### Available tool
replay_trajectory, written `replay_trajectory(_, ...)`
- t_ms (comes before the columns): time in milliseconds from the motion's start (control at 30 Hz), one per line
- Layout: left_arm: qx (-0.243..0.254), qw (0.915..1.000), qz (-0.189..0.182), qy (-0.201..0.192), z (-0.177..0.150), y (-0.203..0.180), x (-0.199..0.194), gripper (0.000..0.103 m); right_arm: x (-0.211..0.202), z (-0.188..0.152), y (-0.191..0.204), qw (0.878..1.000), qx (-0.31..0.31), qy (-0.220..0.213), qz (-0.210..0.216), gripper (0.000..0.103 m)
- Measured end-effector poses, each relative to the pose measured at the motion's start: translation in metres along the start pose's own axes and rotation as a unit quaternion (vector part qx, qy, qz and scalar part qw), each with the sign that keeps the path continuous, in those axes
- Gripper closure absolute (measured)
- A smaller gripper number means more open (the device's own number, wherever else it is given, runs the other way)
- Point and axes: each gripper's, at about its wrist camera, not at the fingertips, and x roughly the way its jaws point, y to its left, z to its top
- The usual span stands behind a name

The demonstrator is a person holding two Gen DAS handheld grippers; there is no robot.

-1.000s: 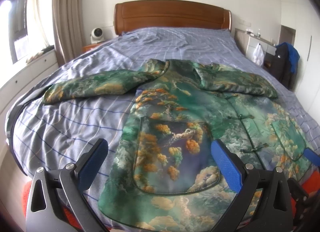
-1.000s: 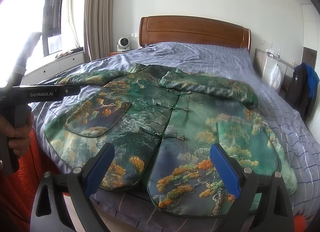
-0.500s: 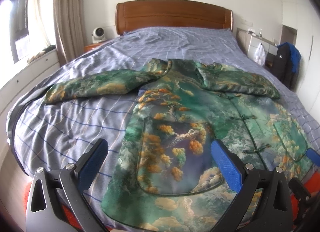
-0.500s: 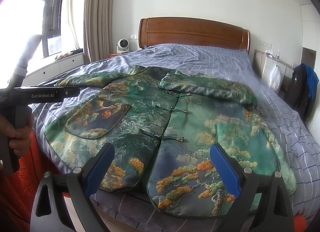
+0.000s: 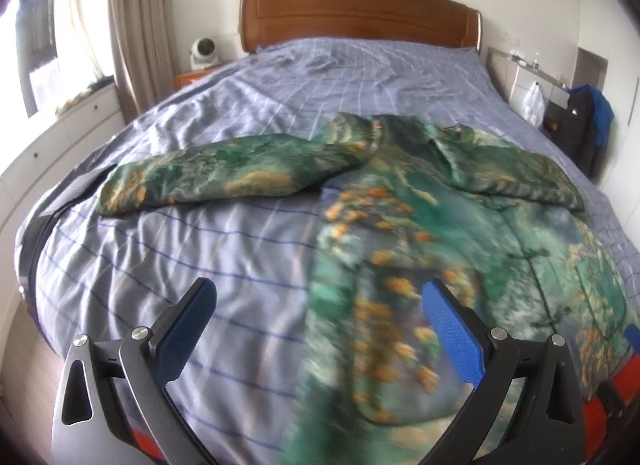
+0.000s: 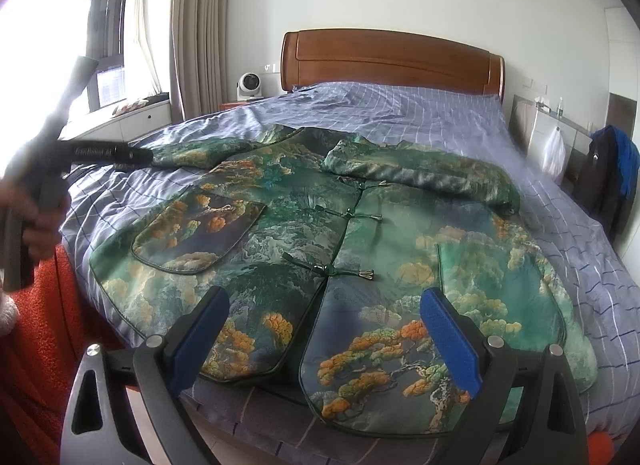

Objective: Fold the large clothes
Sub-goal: 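Grasp the other sleeve cuff with the left tool and lift it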

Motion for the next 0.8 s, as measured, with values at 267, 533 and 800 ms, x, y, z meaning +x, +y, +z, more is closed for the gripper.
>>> replay_trajectory(267, -0.283, 0.9575, -0.040, 0.039, 0.032, 0.195, 0.069, 0.001, 0.006, 0.000, -0.004, 1.000, 0.005, 0.009, -0.006, 0.008)
replay_trajectory(533, -0.471, 0.8802, -0.030, 0.047, 0.027, 0.319, 0.163, 0.002, 0.021, 0.003, 0.013, 0.999, -0.022, 0.035, 0.000, 0.008)
replay_trajectory(800, -0.385, 0.9223, 0.032, -0.002, 0.109, 0.268, 0.145, 0.094, 0.021, 0.003, 0.022, 0.999, -0.033, 0.038, 0.006, 0.008)
